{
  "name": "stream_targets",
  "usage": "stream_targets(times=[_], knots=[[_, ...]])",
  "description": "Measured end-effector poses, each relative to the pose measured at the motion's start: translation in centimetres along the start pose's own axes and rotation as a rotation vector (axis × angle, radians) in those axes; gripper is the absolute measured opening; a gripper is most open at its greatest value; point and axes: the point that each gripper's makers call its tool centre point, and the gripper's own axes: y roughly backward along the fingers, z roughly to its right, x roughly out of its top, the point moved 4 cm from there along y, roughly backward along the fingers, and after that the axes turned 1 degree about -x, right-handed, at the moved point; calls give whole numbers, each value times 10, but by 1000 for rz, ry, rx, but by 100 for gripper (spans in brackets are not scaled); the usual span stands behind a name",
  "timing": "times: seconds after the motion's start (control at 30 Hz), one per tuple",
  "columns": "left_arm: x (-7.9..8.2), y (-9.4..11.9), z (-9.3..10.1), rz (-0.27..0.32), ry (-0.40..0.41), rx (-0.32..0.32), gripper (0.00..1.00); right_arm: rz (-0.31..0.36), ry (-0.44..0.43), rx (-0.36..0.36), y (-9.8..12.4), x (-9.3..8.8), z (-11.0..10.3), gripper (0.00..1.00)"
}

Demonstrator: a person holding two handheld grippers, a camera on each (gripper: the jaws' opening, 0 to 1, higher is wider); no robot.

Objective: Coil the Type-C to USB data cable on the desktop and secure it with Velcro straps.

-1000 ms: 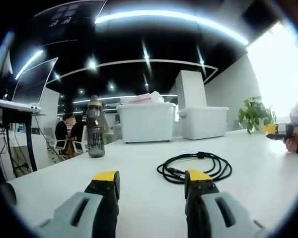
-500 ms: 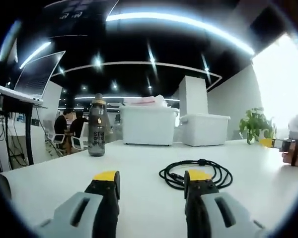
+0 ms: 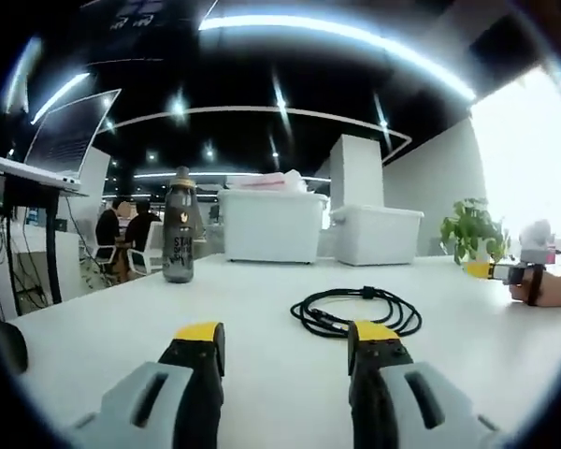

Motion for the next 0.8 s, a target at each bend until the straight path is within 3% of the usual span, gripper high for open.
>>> stream_targets(times=[0.07,0.2,0.43,0.6,0.7,0.8], knots=[[-4,0,-1,-27,-11,4,54,-8,-88,0,6,-1,1,49],[-2,1,-1,-21,-19,6,49,-20,-110,-34,10,-2,9,47],[-2,5,-1,-11,10,26,49,44,-9,32,-3,9,0,47],[0,8,-4,-5,-5,66,50,-6,-73,45,5,4,4,47],[-5,7,-1,-42,-34,56,50,-2,-94,44,4,5,3,46],[-1,7,1,-17,-8,37,50,-6,-61,64,2,7,-5,46]])
